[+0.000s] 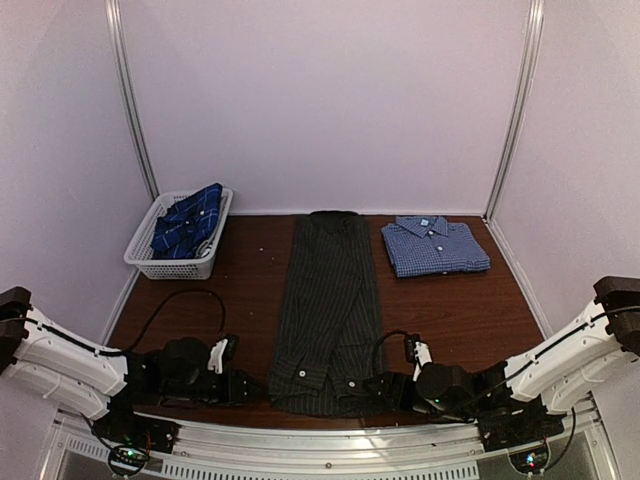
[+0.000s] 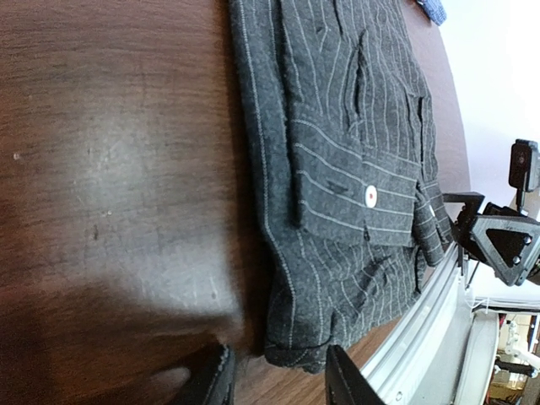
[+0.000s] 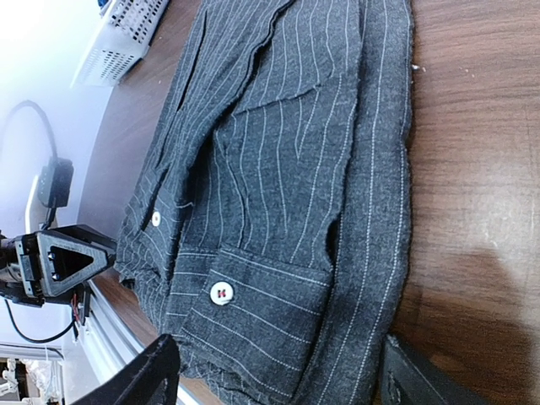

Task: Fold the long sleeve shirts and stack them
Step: Move the rectangle-folded shirt to the 1/3-folded shirt, then pick up the rectangle-folded shirt from the center of the board, then fold the rectangle-folded shirt at the center of the board, then move the 2/3-rectangle-folded shirt to the center of the board, then smooth out the 2/3-rectangle-folded shirt at the center of the board.

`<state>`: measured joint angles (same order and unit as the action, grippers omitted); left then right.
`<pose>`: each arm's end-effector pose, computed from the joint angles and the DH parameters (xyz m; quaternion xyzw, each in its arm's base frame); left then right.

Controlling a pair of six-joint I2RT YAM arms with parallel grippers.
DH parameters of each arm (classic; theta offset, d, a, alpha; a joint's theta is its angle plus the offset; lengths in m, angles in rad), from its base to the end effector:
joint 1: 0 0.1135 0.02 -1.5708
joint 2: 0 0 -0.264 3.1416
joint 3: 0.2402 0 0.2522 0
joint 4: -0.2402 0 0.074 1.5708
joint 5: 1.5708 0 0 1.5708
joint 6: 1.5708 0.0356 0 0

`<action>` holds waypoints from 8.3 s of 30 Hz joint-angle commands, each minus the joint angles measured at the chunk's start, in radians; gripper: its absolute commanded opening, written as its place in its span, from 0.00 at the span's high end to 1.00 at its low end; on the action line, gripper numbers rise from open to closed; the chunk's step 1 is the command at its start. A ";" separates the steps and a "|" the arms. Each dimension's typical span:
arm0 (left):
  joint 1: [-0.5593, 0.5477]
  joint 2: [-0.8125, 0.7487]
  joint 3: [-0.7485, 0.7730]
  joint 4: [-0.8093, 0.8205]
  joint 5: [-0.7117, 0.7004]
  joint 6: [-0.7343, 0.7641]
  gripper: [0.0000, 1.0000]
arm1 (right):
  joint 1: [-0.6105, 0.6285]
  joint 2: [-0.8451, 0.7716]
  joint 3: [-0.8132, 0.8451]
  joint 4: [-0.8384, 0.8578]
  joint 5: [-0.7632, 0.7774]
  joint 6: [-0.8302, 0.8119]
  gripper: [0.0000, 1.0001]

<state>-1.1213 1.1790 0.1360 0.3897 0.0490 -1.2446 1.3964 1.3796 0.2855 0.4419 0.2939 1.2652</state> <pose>0.0772 -0.1641 0.1095 -0.0444 0.8953 -0.4181 0.1471 0.0486 0.2163 0.1170 0.0067 0.8891 0.3948 0.2317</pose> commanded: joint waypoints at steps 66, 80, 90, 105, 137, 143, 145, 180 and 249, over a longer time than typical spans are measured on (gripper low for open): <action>0.014 0.025 0.165 -0.188 0.046 0.074 0.57 | -0.050 0.234 0.009 0.241 -0.192 0.022 0.35; 0.159 -0.006 0.251 -0.381 0.025 0.186 0.50 | -0.049 0.036 0.001 -0.043 -0.130 0.038 0.30; 0.327 0.188 0.321 -0.306 0.280 0.329 0.51 | -0.090 0.071 0.052 -0.127 -0.177 0.046 0.47; 0.286 0.238 0.246 -0.221 0.392 0.258 0.63 | -0.106 0.147 0.067 -0.072 -0.267 0.015 0.68; 0.211 0.050 0.156 -0.240 0.309 0.149 0.55 | -0.019 0.066 0.043 -0.134 -0.251 0.107 0.64; 0.221 0.146 0.164 -0.168 0.354 0.164 0.62 | -0.027 0.074 0.054 -0.116 -0.264 0.092 0.68; 0.220 0.167 0.166 -0.154 0.370 0.164 0.66 | -0.028 0.084 0.056 -0.100 -0.275 0.090 0.69; 0.547 0.231 0.510 -0.137 0.611 0.116 1.00 | -0.488 -0.006 0.427 -0.225 -0.381 -0.285 1.00; 0.575 0.453 0.644 -0.274 0.560 0.429 0.18 | -0.531 0.164 0.526 -0.389 -0.326 -0.425 0.20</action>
<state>-0.5549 1.6348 0.7322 0.1478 0.5888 -0.9089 0.8650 1.5814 0.7959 0.1162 -0.0917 0.8757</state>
